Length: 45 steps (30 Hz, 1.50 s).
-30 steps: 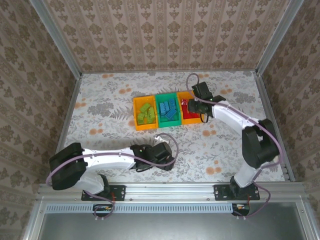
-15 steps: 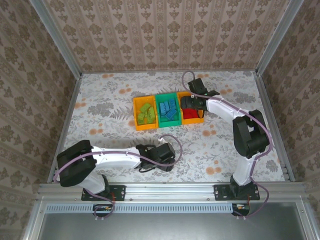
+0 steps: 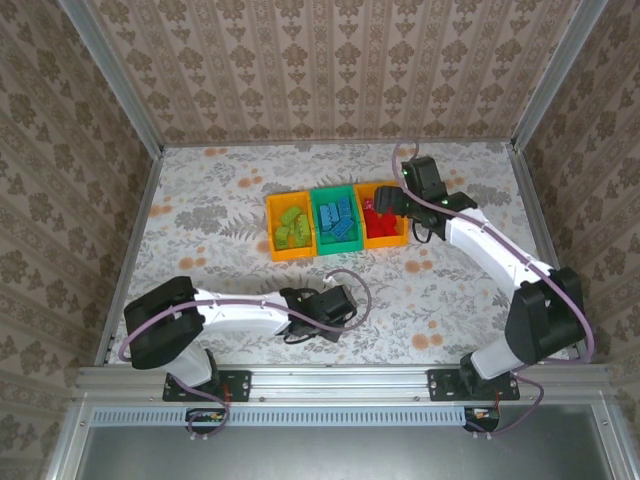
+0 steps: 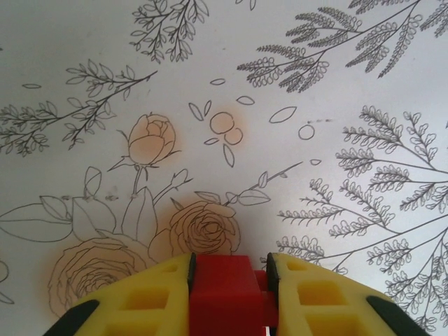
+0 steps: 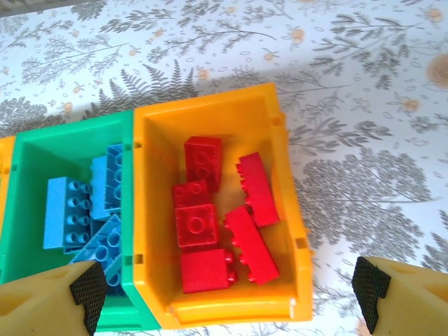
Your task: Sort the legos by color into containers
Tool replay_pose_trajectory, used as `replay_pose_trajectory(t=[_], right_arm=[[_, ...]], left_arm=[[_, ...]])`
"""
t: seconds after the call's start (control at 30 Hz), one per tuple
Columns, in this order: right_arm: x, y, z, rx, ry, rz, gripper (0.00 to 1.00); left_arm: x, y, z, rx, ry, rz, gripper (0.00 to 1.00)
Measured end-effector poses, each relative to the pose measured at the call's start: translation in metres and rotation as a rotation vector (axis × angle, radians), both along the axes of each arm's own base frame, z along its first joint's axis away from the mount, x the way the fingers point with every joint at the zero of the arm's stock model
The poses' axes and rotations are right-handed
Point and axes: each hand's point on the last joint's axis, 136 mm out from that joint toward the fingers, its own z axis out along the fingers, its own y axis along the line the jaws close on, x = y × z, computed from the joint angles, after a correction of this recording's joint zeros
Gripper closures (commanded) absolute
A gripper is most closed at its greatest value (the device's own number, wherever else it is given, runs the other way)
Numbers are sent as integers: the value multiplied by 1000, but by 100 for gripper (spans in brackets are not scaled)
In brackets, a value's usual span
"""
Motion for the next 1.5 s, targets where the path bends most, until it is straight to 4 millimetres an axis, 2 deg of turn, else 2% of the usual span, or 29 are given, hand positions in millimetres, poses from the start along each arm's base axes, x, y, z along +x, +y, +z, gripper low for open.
replay_pose_trajectory(t=[0.07, 0.2, 0.33, 0.47, 0.57, 0.67, 0.8, 0.97, 1.07, 1.27, 1.5], right_arm=[[-7, -13, -7, -6, 12, -25, 6], [-34, -39, -37, -33, 73, -78, 6], [-72, -56, -65, -56, 122, -109, 6], [-105, -68, -77, -52, 116, -140, 4], [-125, -75, -80, -30, 81, -159, 3], [-142, -78, -89, 6, 46, -169, 3], [-158, -78, -103, 47, 42, -169, 2], [-161, -74, -93, 93, -7, -160, 1], [-161, -72, -89, 112, -23, -158, 0], [-161, -71, -92, 116, -8, -155, 0], [-165, -69, -96, 119, 14, -147, 0]], left_arm=[[1, -1, 0, 0, -1, -1, 80], [5, -10, 10, -17, -15, -15, 80], [24, -33, 37, -74, -62, -37, 80], [65, -55, 72, -148, -117, -23, 80], [104, -68, 97, -210, -136, 13, 80], [141, -83, 116, -268, -145, 31, 80], [179, -110, 131, -331, -144, 19, 80], [222, -140, 138, -393, -133, 3, 80], [242, -149, 135, -409, -122, 3, 80], [263, -149, 115, -403, -78, 18, 80], [268, -147, 97, -405, -30, 24, 75]])
